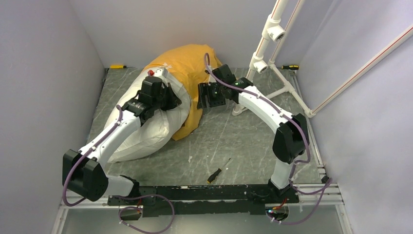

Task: Put the pillow into the pillowcase
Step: Stuff the pillow into the pillowcase.

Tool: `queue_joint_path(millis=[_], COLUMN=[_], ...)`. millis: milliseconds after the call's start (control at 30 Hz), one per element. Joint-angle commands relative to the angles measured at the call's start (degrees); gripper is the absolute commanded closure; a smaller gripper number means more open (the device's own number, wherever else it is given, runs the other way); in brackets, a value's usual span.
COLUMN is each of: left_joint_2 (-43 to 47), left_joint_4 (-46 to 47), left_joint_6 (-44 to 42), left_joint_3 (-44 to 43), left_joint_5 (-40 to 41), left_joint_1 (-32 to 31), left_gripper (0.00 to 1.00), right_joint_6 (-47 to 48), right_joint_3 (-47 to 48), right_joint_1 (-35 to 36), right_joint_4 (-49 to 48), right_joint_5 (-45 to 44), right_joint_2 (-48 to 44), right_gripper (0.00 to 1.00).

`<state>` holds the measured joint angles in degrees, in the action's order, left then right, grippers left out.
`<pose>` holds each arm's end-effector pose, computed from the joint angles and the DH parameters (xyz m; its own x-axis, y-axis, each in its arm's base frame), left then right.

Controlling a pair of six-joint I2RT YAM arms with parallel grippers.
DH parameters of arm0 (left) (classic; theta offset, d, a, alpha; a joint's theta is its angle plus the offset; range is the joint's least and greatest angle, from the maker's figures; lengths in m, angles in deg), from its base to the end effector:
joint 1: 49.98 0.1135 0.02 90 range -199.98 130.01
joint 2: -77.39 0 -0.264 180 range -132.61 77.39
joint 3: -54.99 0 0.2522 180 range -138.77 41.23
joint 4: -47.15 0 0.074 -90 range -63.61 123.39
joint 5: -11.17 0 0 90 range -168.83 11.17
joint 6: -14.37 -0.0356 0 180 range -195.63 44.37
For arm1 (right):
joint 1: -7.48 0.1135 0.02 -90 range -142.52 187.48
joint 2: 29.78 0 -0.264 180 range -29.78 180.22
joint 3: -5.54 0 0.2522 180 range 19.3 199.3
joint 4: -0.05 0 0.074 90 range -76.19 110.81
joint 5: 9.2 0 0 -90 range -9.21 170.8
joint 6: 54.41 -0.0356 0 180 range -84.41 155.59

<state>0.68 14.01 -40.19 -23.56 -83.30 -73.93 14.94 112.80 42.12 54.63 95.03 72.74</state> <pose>0.2776 -0.1263 0.3216 -0.6568 -0.3408 -0.6727 0.1040 0.8426 -0.5284 0.3229 0.2337 0.3091 -0.8287 -0.1570 -0.5372 -0.4159 0.8151 0.4032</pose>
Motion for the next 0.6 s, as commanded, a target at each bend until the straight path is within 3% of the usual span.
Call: queue_joint_path(millis=[0, 67, 200, 333, 500, 567], left_joint_2=[-0.3, 0.3, 1.5, 1.2, -2.3, -4.4], left_joint_4=[4.5, 4.0, 4.0, 5.2, 8.5, 10.5], left_joint_6=[-0.7, -0.5, 0.0, 0.4, -0.4, -0.5], left_joint_3=[-3.0, -3.7, -4.4, -5.6, -8.9, -10.0], left_joint_5=[-0.8, -0.9, -1.4, -2.5, -4.7, -5.8], left_joint_1=[1.5, 1.8, 2.7, 4.1, 5.1, 5.1], left_gripper=[1.0, 1.0, 1.0, 1.0, 1.0, 1.0], right_joint_6=[-0.8, 0.3, 2.6, -0.9, -9.0, -15.5], right_joint_3=[2.5, 4.2, 3.5, 0.6, -1.0, -1.5], right_joint_1=[0.0, -0.3, -0.6, -0.9, -0.7, -0.3], right_joint_4=[-11.2, -13.3, -22.4, -28.6, -33.2, -39.7], right_joint_5=[0.6, 0.7, 12.9, 27.8, 43.1, 48.8], right_joint_2=[4.1, 6.4, 6.4, 2.9, -0.8, -1.9], right_gripper=[0.29, 0.32, 0.45, 0.99, 1.0, 1.0])
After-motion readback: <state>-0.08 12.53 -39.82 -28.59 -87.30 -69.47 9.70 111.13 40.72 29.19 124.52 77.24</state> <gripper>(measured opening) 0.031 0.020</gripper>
